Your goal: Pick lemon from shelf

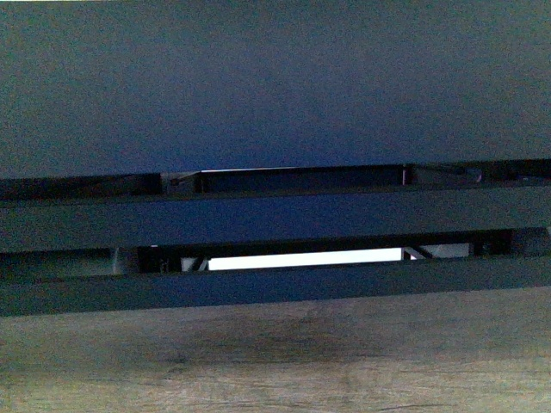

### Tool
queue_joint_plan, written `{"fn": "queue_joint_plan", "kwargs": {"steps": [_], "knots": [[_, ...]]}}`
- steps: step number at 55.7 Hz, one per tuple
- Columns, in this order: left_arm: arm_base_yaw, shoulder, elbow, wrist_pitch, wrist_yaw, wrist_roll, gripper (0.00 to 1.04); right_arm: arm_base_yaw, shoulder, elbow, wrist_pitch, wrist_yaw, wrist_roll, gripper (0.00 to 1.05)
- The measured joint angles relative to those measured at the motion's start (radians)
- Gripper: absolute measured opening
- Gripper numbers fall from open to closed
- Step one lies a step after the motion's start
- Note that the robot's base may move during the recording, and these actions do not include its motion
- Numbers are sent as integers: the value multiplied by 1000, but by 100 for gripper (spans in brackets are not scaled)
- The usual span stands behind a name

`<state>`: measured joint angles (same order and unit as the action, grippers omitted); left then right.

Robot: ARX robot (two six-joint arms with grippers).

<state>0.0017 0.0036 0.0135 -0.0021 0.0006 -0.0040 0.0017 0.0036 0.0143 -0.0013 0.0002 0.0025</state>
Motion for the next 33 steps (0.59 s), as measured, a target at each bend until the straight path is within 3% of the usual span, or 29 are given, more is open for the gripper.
{"fn": "queue_joint_plan", "kwargs": {"steps": [33], "knots": [[0, 0, 0, 0, -1, 0, 97, 0, 0, 0, 0, 0, 0, 97]]}}
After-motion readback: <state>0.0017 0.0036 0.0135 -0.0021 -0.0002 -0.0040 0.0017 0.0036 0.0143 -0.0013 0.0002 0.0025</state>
